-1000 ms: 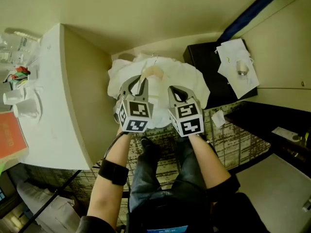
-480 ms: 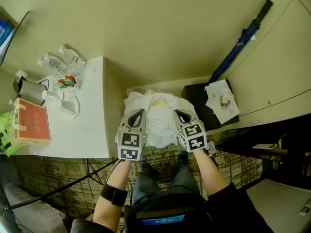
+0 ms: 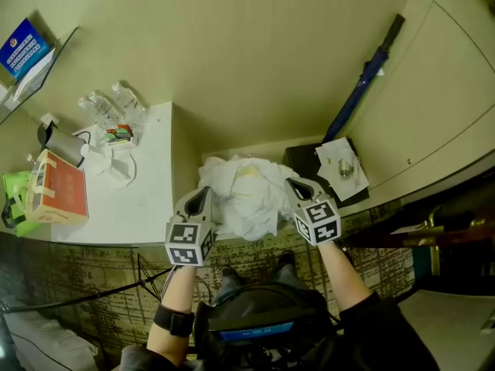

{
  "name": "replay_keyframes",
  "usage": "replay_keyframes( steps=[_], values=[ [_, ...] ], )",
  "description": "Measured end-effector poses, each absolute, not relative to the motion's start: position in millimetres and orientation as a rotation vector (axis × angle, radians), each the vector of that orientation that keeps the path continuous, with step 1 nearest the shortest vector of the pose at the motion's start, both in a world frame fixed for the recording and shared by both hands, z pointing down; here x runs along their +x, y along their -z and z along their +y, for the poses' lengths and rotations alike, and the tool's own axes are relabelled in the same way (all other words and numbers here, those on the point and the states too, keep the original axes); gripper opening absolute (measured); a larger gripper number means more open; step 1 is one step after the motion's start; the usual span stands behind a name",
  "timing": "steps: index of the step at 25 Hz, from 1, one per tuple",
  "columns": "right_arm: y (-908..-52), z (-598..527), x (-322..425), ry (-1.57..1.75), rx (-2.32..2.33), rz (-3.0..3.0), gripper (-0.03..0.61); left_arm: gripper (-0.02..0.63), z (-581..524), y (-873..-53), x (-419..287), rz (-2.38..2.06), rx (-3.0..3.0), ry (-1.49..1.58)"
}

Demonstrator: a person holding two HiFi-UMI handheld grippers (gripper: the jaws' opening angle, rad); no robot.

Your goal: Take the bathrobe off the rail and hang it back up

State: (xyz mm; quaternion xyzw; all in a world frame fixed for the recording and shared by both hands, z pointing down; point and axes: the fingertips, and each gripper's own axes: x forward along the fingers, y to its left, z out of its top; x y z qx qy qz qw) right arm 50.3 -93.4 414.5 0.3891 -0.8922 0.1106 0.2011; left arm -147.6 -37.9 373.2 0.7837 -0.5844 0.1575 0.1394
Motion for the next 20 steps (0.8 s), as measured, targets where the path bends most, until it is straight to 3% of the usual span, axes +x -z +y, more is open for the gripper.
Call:
replay_keyframes(
  steps=[20],
  values=[
    [-425.1, -57.9, 75.6, -0.304, 1.142, -2.448, 0.025, 0.0, 7.4, -372.5, -155.6, -1.732, 2.249, -0.409]
  ],
)
